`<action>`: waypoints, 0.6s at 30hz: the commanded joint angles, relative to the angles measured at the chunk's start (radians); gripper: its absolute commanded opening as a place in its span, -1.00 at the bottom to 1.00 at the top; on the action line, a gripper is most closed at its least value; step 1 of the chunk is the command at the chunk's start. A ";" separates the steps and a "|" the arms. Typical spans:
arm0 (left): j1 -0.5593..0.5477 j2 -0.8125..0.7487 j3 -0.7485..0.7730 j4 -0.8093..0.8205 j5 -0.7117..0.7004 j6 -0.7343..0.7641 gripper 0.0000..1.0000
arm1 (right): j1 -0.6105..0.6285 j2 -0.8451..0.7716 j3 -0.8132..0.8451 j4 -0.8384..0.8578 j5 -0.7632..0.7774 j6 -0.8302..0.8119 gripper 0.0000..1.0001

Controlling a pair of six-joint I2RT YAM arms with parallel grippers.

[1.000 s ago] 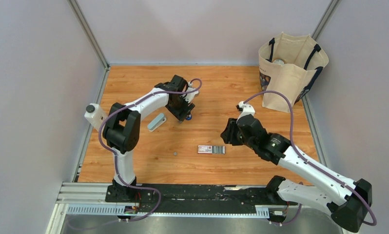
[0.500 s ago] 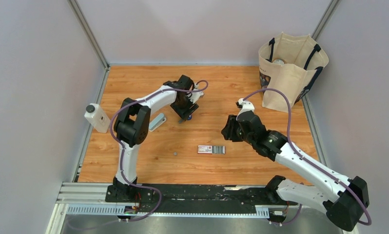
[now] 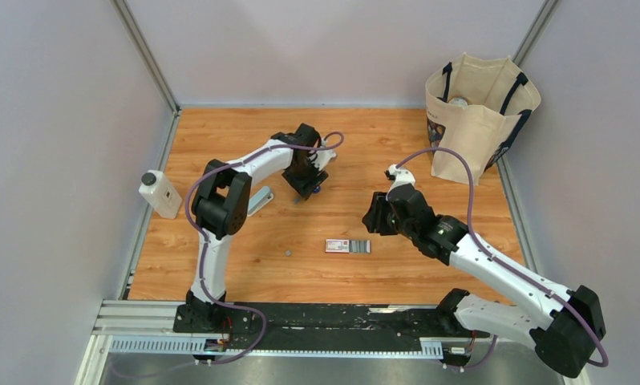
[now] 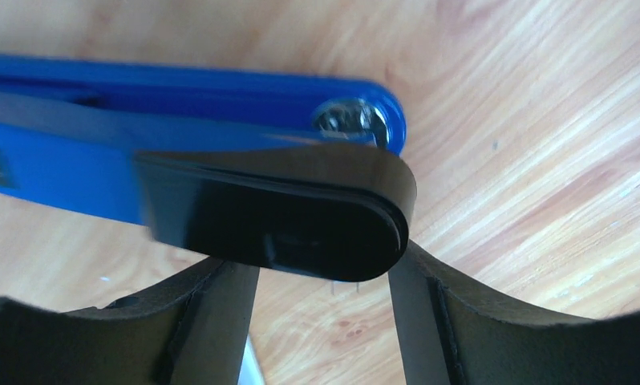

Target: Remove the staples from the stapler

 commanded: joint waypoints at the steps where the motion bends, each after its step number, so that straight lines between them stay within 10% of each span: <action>1: -0.004 -0.086 -0.117 0.005 0.009 0.022 0.36 | -0.005 -0.008 0.005 0.037 -0.008 -0.001 -0.19; 18: -0.005 -0.079 -0.105 0.014 0.031 0.028 0.33 | -0.005 -0.005 0.014 0.046 -0.011 0.020 -0.27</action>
